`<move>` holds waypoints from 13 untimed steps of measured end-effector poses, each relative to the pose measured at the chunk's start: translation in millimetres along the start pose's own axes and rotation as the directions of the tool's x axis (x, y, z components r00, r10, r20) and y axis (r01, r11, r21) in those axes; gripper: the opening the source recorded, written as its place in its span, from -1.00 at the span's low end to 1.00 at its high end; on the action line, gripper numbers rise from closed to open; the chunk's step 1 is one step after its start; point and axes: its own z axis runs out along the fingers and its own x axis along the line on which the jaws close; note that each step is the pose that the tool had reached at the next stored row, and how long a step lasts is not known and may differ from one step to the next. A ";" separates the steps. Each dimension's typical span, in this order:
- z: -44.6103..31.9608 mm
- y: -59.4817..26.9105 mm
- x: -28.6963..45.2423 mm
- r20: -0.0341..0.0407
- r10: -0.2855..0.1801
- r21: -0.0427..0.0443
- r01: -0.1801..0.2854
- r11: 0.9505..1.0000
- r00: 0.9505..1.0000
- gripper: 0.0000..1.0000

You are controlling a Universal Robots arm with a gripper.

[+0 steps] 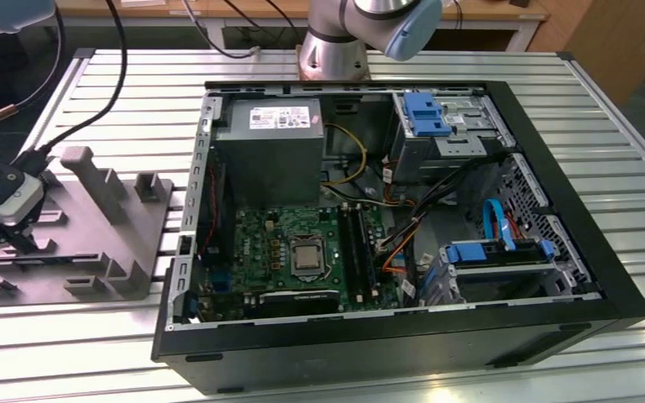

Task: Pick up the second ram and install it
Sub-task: 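Pick up the second ram and move it above second insertion slot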

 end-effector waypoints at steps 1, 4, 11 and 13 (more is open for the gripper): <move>0.3 0.0 0.0 -0.001 -0.018 -0.001 0.018 1.000 1.000 -0.79; 1.1 0.0 0.0 -0.002 -0.072 -0.002 0.072 0.997 0.997 -0.79; 3.0 -0.1 0.1 -0.006 -0.198 -0.006 0.198 0.980 0.980 -0.79; 3.7 -0.1 0.1 -0.007 -0.234 -0.007 0.234 0.972 0.972 -0.79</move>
